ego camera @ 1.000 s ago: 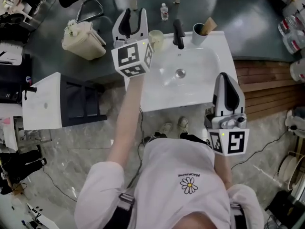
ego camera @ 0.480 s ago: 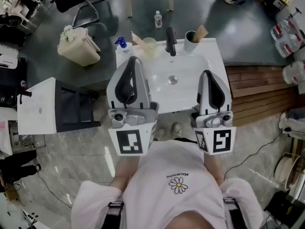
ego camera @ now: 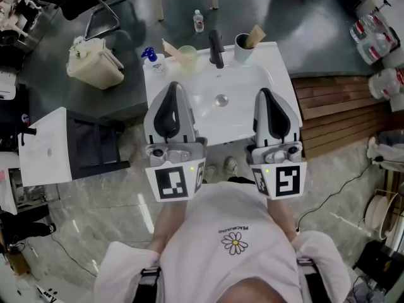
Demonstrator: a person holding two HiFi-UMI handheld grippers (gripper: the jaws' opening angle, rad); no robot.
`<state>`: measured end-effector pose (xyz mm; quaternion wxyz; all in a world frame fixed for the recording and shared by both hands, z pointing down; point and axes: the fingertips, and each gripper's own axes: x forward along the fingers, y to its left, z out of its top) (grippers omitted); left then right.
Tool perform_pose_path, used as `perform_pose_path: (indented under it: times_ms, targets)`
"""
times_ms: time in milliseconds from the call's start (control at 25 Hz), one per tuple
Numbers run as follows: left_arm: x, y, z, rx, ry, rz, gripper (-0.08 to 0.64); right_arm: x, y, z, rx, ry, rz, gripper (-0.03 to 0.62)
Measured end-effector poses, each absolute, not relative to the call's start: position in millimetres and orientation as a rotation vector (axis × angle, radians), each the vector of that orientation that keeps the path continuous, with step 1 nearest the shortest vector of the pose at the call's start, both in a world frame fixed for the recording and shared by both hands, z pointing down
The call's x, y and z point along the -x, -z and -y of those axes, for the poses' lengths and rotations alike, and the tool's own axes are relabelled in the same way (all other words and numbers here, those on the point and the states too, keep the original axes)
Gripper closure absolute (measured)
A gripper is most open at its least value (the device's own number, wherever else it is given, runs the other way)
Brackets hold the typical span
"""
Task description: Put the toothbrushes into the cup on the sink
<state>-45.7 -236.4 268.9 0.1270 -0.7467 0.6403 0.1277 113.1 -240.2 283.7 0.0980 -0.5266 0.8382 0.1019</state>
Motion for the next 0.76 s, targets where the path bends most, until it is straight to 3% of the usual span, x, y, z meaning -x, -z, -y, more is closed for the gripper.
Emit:
perform_pose_path:
  times_ms: [760]
  targets:
    - [48.7,-273.6,234.9,2.164,-0.341,-1.907,0.545,-128.1,-290.9,243.6,1.596,-0.236,-2.461,0.580]
